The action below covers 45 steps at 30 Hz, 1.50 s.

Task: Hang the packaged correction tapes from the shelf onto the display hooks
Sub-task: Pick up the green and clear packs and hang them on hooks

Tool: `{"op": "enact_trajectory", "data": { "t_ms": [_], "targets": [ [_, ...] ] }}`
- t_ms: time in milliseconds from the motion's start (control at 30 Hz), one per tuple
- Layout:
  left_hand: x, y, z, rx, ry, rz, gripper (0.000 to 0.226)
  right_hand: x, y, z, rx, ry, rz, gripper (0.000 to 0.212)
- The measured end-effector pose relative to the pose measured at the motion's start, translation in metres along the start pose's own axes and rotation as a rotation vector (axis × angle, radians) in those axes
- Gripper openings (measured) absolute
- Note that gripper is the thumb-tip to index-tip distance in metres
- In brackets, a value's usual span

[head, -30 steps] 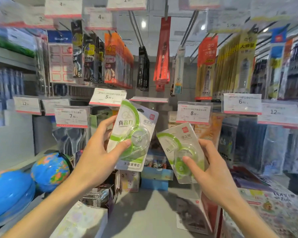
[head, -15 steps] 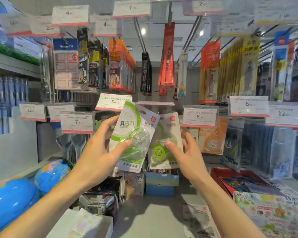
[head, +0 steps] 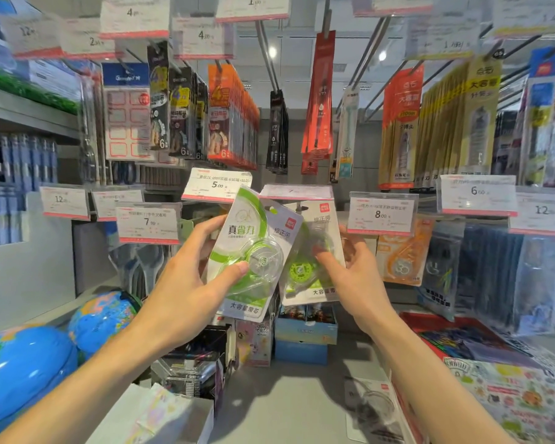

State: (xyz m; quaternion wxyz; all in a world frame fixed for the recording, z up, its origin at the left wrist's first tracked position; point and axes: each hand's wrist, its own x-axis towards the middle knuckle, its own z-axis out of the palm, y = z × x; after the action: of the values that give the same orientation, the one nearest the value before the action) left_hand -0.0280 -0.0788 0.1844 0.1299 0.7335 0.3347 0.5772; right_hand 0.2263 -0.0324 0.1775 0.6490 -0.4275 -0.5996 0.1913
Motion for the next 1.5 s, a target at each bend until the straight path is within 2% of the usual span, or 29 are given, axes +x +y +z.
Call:
{"op": "enact_trajectory", "data": {
  "t_ms": [200, 300, 333, 400, 467, 567, 700, 800, 933, 1100, 1233, 1300, 1400, 1500],
  "targets": [
    [-0.013, -0.008, -0.001, 0.032, -0.039, -0.033, 0.061, 0.007, 0.008, 0.004, -0.056, 0.006, 0.051, 0.040],
    [-0.018, -0.012, -0.001, 0.064, -0.041, -0.046, 0.062, 0.015, 0.013, 0.011, -0.119, 0.018, 0.057, 0.026],
    [-0.019, -0.013, -0.001, 0.072, -0.042, -0.052, 0.062, 0.017, 0.014, 0.013, -0.139, 0.025, 0.051, 0.027],
    [-0.021, -0.016, -0.002, 0.080, -0.048, -0.072, 0.063, 0.020, 0.016, 0.017, -0.211, -0.002, 0.045, 0.057],
    [-0.023, -0.019, -0.002, 0.085, -0.053, -0.087, 0.063, 0.023, 0.021, 0.018, -0.216, -0.052, 0.095, 0.071],
    [-0.025, -0.023, 0.002, 0.077, -0.055, -0.100, 0.058, 0.022, 0.025, 0.011, -0.168, -0.062, 0.141, 0.061],
    [-0.024, -0.031, 0.016, -0.023, -0.055, -0.179, 0.056, 0.007, 0.029, -0.009, -0.119, -0.109, 0.246, 0.025],
    [-0.022, -0.035, 0.031, -0.146, -0.050, -0.240, 0.052, -0.013, 0.032, -0.023, -0.052, -0.128, 0.291, 0.013],
    [-0.021, -0.033, 0.058, -0.267, -0.047, -0.290, 0.048, -0.040, 0.028, -0.024, 0.068, -0.256, 0.267, 0.013],
    [-0.024, -0.029, 0.079, -0.336, -0.063, -0.308, 0.047, -0.051, 0.022, -0.023, 0.191, -0.240, 0.314, 0.033],
    [-0.028, -0.027, 0.085, -0.374, -0.131, -0.325, 0.046, -0.055, 0.018, -0.027, 0.249, -0.265, 0.334, 0.037],
    [-0.028, -0.025, 0.084, -0.279, -0.145, -0.282, 0.043, -0.058, 0.016, -0.030, 0.259, -0.268, 0.323, 0.037],
    [-0.025, -0.020, 0.074, 0.049, -0.080, -0.161, 0.036, -0.062, 0.014, -0.040, 0.217, -0.234, 0.255, 0.036],
    [-0.016, -0.009, 0.054, 0.336, 0.008, 0.098, 0.030, -0.066, 0.013, -0.051, 0.092, -0.249, 0.166, 0.037]
  ]
}}
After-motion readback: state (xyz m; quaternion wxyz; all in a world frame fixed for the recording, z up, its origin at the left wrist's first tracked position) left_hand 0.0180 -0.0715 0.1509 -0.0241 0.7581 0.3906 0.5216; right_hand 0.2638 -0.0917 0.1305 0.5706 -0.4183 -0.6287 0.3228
